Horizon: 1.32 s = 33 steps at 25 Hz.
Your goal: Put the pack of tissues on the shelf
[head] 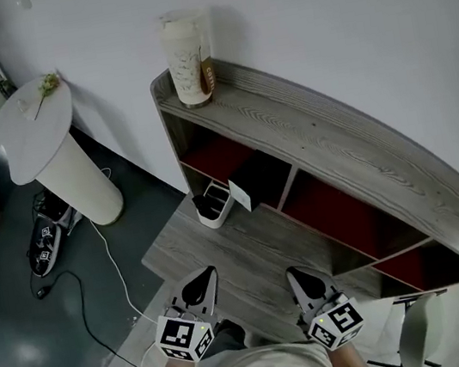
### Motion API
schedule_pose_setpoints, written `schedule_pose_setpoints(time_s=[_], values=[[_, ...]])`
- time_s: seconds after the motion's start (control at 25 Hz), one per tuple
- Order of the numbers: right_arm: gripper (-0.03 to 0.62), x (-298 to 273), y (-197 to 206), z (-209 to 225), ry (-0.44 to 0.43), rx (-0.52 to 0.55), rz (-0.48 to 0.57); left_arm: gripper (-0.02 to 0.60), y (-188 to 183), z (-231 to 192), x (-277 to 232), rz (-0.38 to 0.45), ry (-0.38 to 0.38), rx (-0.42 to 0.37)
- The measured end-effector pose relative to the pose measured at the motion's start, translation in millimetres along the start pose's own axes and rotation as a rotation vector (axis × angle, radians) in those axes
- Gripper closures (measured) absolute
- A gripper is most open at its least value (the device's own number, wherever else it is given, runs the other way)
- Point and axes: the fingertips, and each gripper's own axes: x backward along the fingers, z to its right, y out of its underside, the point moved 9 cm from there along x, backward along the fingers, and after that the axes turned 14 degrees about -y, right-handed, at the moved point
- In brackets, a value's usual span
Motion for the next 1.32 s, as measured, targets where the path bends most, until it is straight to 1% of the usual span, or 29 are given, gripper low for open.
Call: schedule_pose_setpoints(time_s=[0.32, 0.52, 0.76, 1.08, 1.32], values=[[0.566, 2, 0, -5, -0.035, 0.017, -0.004, 0.566, 3, 12, 2, -0.028, 0.036, -0.028], [0.566, 5, 1, -6, -0.029, 0.016, -0.006, 0.566, 3, 16, 0, -0.023, 0.055, -0.052], [0.566, 9, 0, -7, -0.011, 0.019, -0.007, 0.566, 2, 16, -2, -0.009, 0.074, -0.02], [0.566, 19, -1, -4, 0.036, 0.02, -0.003, 0.566, 2, 14, -8, -0.019, 0.096, -0.014], [0.566, 19, 0, -6, 0.043, 0.02, -0.003, 0.566, 3, 14, -10, -0.025, 0.104, -0.012]])
